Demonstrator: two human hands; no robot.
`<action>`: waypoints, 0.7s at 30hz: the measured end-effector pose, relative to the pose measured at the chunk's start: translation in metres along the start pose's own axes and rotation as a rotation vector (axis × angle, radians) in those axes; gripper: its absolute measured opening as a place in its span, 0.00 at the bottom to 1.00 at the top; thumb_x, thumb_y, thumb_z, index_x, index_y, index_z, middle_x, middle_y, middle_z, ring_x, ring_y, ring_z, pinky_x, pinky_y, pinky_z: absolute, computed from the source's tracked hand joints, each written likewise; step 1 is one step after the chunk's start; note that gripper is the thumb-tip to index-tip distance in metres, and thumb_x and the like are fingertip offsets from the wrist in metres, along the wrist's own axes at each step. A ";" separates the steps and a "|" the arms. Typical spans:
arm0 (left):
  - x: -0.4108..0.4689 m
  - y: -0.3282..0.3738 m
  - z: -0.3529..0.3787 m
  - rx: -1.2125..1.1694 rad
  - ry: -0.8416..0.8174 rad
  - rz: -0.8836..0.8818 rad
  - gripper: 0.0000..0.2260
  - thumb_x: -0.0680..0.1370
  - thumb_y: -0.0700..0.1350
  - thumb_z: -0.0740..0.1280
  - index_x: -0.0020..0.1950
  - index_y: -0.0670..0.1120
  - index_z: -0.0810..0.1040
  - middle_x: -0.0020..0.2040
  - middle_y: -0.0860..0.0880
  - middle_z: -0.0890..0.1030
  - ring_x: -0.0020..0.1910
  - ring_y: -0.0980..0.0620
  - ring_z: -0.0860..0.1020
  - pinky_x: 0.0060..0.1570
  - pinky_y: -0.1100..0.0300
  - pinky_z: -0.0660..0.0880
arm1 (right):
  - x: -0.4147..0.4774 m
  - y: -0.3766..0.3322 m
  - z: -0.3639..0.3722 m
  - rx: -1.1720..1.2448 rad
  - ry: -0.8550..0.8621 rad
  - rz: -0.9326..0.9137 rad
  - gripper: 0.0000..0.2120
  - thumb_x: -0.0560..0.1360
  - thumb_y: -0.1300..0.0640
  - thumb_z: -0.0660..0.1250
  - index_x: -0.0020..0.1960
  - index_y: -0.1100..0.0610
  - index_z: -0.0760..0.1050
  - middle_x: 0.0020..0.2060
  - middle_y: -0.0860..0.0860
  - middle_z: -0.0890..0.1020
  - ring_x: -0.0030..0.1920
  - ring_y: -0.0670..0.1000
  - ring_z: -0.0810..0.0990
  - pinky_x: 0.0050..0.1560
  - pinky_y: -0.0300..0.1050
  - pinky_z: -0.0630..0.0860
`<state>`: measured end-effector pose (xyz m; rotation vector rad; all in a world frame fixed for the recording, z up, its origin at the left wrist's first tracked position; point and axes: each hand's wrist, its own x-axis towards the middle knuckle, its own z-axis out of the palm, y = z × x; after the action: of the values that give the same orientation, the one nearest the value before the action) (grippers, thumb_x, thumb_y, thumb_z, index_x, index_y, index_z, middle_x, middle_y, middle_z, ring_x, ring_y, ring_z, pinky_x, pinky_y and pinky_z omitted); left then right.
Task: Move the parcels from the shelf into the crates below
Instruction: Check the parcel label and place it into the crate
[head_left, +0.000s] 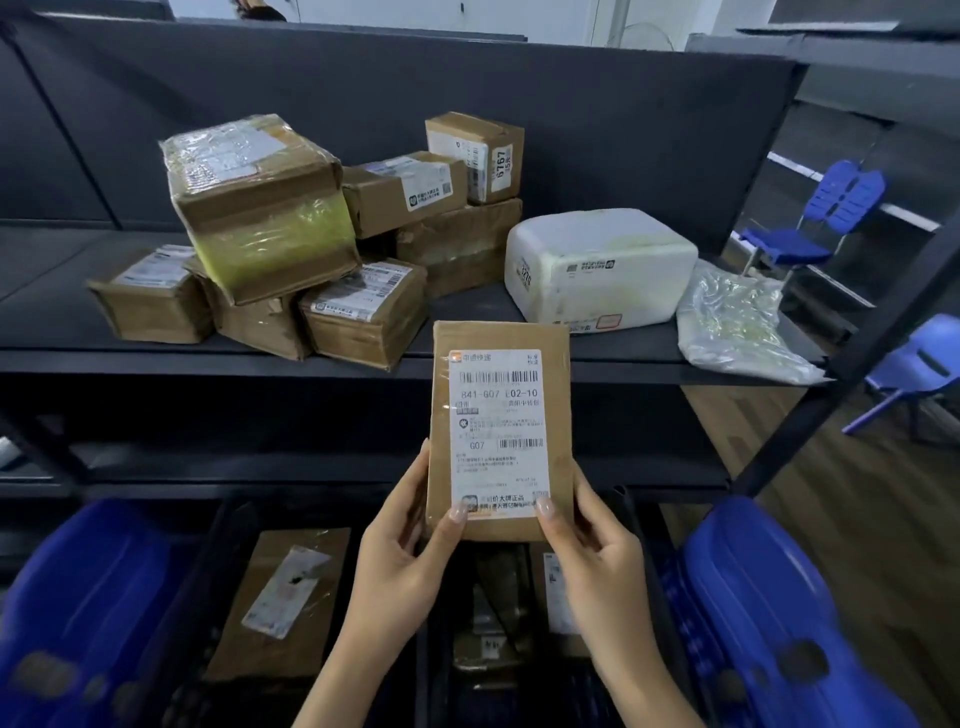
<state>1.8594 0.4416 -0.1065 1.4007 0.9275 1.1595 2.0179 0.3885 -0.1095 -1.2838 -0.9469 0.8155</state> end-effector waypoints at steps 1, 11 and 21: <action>-0.004 -0.001 0.000 0.008 0.001 -0.002 0.30 0.69 0.52 0.69 0.71 0.52 0.67 0.66 0.53 0.77 0.65 0.57 0.75 0.62 0.64 0.72 | -0.003 0.001 -0.001 0.001 -0.007 0.006 0.27 0.72 0.49 0.68 0.70 0.49 0.69 0.55 0.36 0.82 0.57 0.36 0.79 0.52 0.25 0.72; -0.023 -0.003 0.007 0.022 0.016 -0.028 0.27 0.71 0.49 0.68 0.70 0.55 0.67 0.62 0.57 0.79 0.61 0.61 0.77 0.53 0.72 0.74 | -0.016 0.004 -0.012 0.039 -0.004 0.042 0.27 0.70 0.54 0.69 0.69 0.51 0.69 0.53 0.39 0.83 0.56 0.37 0.80 0.50 0.27 0.74; -0.030 -0.004 0.027 0.054 0.033 -0.042 0.28 0.72 0.48 0.68 0.71 0.52 0.66 0.62 0.54 0.79 0.61 0.60 0.77 0.54 0.71 0.74 | -0.013 0.008 -0.030 -0.010 -0.003 0.048 0.26 0.71 0.49 0.67 0.68 0.48 0.69 0.49 0.31 0.82 0.53 0.34 0.79 0.48 0.24 0.73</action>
<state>1.8787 0.4076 -0.1151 1.4025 1.0132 1.1368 2.0405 0.3657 -0.1196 -1.3189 -0.9264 0.8511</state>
